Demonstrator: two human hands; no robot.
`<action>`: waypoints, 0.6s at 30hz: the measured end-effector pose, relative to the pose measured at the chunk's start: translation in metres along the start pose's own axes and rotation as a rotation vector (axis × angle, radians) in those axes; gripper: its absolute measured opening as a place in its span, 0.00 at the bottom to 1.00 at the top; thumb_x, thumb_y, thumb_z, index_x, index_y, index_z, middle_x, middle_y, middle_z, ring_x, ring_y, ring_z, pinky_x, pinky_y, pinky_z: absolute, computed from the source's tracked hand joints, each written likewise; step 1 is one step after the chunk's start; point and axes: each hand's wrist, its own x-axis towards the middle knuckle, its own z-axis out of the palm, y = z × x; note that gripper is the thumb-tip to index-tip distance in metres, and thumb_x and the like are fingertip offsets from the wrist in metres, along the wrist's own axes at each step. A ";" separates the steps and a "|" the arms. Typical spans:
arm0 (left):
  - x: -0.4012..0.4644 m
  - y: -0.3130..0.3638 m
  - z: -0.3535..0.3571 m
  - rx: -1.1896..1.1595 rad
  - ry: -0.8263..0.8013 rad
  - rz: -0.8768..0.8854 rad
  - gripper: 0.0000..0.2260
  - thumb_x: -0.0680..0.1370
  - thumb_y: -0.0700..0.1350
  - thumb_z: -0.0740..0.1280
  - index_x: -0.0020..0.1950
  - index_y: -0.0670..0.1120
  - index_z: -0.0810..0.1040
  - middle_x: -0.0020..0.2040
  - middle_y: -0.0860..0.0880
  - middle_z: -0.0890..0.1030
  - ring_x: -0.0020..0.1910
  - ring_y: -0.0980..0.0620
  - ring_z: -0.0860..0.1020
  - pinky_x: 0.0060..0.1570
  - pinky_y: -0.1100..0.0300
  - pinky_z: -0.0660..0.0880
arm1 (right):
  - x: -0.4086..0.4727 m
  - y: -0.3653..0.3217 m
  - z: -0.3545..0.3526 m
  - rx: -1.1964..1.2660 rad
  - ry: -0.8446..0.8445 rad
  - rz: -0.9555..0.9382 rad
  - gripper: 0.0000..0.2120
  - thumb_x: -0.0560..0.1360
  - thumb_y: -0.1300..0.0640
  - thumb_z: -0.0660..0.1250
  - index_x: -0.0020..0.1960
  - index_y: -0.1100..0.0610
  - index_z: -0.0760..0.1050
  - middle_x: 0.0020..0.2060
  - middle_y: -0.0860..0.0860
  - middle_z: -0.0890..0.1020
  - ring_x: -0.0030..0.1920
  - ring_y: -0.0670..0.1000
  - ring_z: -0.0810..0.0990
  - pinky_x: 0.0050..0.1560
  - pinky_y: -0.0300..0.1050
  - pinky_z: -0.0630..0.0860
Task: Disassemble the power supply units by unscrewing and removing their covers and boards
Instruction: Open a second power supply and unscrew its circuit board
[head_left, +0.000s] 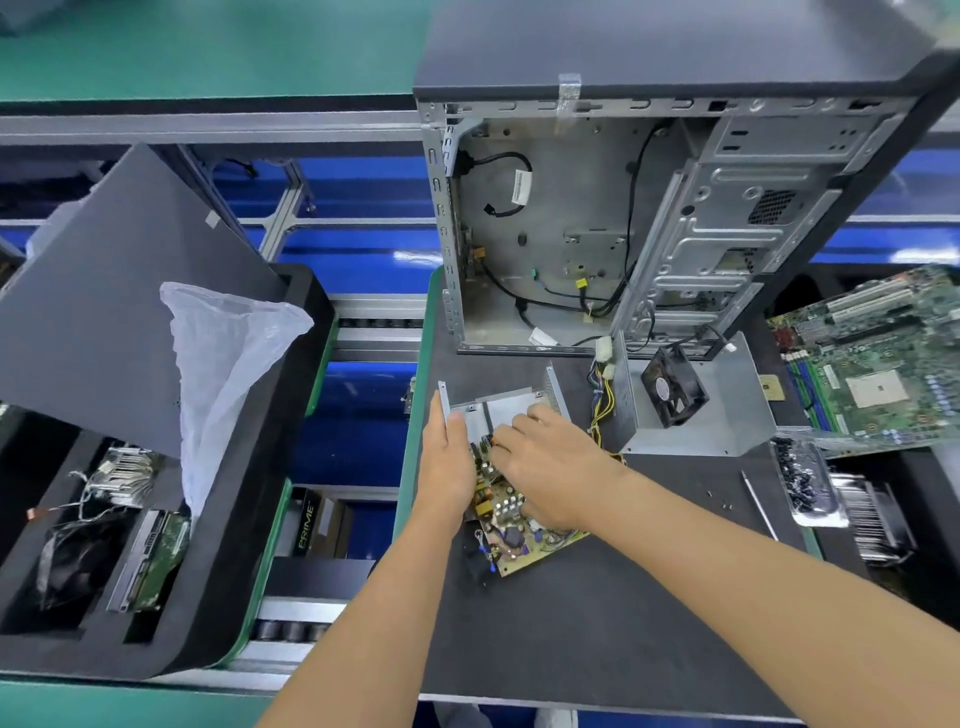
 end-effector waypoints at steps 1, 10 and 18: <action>0.000 0.001 0.000 -0.019 0.002 0.007 0.21 0.86 0.51 0.50 0.79 0.59 0.60 0.70 0.46 0.74 0.67 0.44 0.74 0.69 0.42 0.69 | -0.004 -0.003 -0.001 0.004 0.002 -0.003 0.17 0.73 0.50 0.68 0.58 0.58 0.74 0.51 0.53 0.75 0.50 0.56 0.75 0.58 0.52 0.68; -0.002 0.004 0.003 -0.032 0.212 0.044 0.20 0.86 0.48 0.51 0.78 0.53 0.65 0.62 0.45 0.79 0.58 0.46 0.78 0.61 0.46 0.75 | -0.046 -0.018 0.006 0.029 0.012 -0.022 0.17 0.69 0.58 0.67 0.57 0.56 0.73 0.50 0.52 0.75 0.51 0.56 0.74 0.56 0.51 0.67; 0.002 0.003 0.011 -0.222 0.501 -0.066 0.22 0.87 0.46 0.51 0.82 0.47 0.56 0.73 0.47 0.71 0.69 0.47 0.72 0.67 0.58 0.65 | -0.074 -0.012 0.016 0.052 0.008 0.051 0.27 0.66 0.62 0.71 0.64 0.56 0.71 0.53 0.53 0.73 0.54 0.56 0.73 0.59 0.53 0.67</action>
